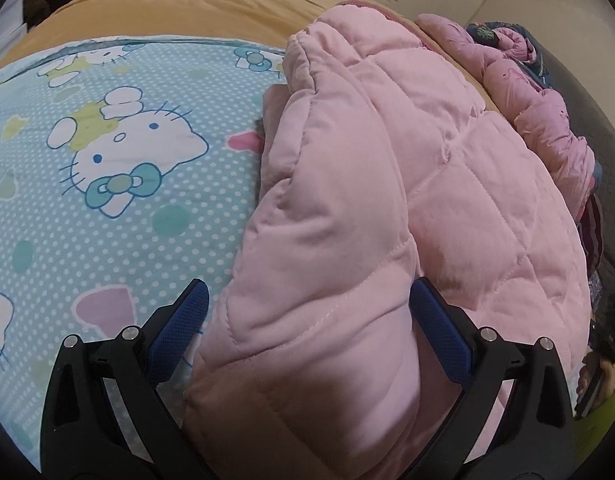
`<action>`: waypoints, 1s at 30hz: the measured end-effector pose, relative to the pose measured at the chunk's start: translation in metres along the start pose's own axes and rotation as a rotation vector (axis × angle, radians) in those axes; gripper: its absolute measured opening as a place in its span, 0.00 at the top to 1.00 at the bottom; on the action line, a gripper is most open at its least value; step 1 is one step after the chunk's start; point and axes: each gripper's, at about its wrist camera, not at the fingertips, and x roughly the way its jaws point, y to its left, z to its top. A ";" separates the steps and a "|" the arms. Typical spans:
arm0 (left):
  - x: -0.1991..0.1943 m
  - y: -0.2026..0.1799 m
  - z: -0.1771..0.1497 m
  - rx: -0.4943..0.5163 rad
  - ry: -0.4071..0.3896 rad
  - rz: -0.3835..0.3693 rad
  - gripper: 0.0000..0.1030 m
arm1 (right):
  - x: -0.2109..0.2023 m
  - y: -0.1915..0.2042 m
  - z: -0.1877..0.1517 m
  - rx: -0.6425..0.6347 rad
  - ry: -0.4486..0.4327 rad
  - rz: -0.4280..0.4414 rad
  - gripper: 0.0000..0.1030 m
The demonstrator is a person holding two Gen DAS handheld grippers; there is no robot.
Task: Fold large clothes
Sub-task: 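Grasp the bundle edge with the right tool while the left tool grasps it too, then lift the bundle edge with both tools and fold it over the bundle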
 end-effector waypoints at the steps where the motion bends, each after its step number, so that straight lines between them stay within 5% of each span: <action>1: 0.001 -0.001 0.001 0.004 -0.001 0.001 0.08 | 0.004 -0.002 0.003 0.013 0.006 0.014 0.04; 20: 0.022 -0.026 0.019 0.054 -0.009 0.008 0.09 | 0.034 0.005 0.037 -0.007 0.043 0.110 0.05; 25: 0.027 -0.035 0.023 0.073 -0.014 -0.031 0.26 | 0.035 0.003 0.031 -0.007 0.024 0.123 0.08; 30: 0.029 -0.046 0.026 0.101 -0.020 -0.011 0.33 | 0.037 0.002 0.029 -0.005 0.015 0.123 0.11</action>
